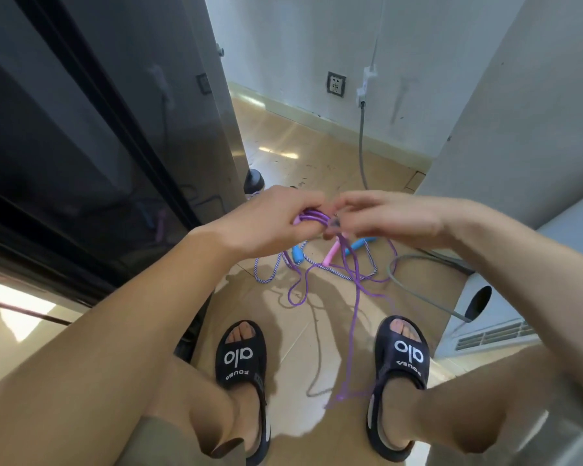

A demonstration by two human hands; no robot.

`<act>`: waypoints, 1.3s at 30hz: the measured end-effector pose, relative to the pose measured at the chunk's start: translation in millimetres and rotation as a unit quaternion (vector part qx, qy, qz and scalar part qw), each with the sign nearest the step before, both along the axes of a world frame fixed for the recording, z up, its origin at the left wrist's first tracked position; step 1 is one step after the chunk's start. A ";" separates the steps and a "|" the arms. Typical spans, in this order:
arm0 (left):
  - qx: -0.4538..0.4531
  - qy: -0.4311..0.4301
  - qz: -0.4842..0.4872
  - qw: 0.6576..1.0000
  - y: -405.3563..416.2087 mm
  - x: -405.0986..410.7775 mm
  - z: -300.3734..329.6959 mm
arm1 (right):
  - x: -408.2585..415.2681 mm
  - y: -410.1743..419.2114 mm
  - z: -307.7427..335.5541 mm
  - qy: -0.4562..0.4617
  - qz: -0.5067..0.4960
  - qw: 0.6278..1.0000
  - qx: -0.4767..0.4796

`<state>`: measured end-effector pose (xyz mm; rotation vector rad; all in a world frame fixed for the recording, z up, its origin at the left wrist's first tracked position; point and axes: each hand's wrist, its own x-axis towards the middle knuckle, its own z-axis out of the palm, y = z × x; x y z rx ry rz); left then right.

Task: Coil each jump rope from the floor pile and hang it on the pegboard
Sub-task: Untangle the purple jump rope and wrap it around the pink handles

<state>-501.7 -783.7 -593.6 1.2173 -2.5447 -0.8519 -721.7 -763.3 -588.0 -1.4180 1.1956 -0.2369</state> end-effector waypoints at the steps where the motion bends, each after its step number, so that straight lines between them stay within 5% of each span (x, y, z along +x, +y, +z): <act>1: 0.001 -0.003 -0.006 1.000 1.7 -3.1 -0.6 | 4.8 -0.8 -1.0 -0.054 -0.020 0.998 -0.009; 3: 0.010 0.007 -0.005 1.000 2.2 -5.3 -2.0 | 10.5 -2.0 -0.9 -0.088 -0.033 0.995 -0.020; 9: 0.035 0.017 -0.003 0.999 1.9 1.8 1.2 | 10.9 -2.4 3.0 0.010 -0.010 0.991 -0.130; 13: 0.031 -0.037 0.028 0.998 -7.6 14.4 -2.5 | 1.0 -5.6 5.5 0.155 -0.019 0.958 -0.241; 18: 0.003 -0.094 0.064 0.994 -19.1 33.9 -2.1 | -47.2 -17.3 -2.9 0.139 -0.151 0.965 -0.164; 23: 0.018 -0.025 0.064 0.997 -12.6 24.5 -1.1 | -67.9 -21.4 -22.0 0.349 -0.115 0.920 -0.135; 27: -0.004 0.042 0.032 0.999 -3.3 4.7 3.8 | -9.8 -8.2 -18.6 0.139 -0.112 0.967 -0.183; 31: 0.002 0.046 0.011 0.999 1.4 -5.5 -0.4 | 26.5 -5.5 -11.4 0.015 -0.127 0.962 -0.240; 39: 0.008 0.037 0.036 0.999 -4.6 4.9 3.1 | 27.6 -3.8 -6.6 0.157 -0.109 0.900 -0.391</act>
